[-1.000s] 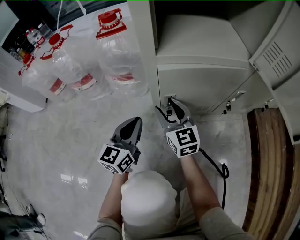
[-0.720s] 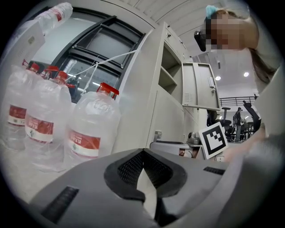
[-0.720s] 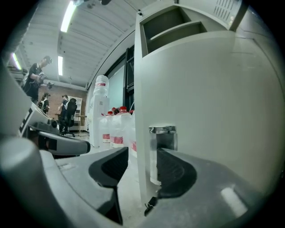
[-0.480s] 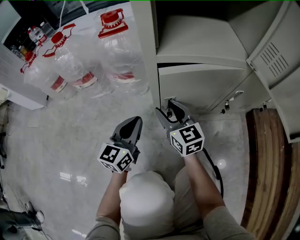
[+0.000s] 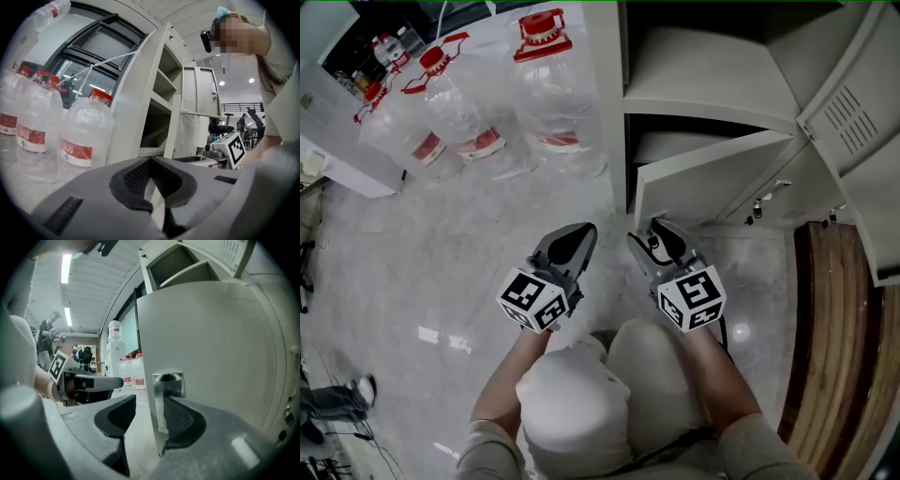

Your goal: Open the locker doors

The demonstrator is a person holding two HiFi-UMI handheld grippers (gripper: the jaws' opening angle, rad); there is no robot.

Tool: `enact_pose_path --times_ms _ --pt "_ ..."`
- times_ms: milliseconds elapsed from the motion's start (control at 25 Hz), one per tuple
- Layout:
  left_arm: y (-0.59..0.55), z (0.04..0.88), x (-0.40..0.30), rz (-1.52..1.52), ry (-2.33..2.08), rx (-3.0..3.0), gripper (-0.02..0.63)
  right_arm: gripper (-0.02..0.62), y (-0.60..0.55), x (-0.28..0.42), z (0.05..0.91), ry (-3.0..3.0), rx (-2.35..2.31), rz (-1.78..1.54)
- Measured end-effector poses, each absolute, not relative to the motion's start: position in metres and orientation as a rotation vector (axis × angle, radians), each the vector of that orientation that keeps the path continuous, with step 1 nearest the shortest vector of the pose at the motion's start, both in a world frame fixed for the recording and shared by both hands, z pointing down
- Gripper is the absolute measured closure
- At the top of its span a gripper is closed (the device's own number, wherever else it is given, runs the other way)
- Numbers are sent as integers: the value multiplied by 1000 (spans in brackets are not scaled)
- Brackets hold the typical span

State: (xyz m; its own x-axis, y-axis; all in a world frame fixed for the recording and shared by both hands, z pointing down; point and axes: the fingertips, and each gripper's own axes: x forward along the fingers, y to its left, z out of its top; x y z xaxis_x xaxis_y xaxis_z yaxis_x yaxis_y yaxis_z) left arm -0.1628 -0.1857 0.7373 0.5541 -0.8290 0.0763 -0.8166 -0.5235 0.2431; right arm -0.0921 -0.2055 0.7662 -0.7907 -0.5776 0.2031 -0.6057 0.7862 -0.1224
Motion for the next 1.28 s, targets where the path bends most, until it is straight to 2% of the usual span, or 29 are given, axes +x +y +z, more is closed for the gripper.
enact_pose_path --times_ms 680,1280 --pt "-156 735 -129 -31 -1273 2616 607 470 -146 -24 766 -2788 1072 221" --pt "-166 751 -89 -19 -1175 2645 607 453 -113 51 758 -2816 1108 166"
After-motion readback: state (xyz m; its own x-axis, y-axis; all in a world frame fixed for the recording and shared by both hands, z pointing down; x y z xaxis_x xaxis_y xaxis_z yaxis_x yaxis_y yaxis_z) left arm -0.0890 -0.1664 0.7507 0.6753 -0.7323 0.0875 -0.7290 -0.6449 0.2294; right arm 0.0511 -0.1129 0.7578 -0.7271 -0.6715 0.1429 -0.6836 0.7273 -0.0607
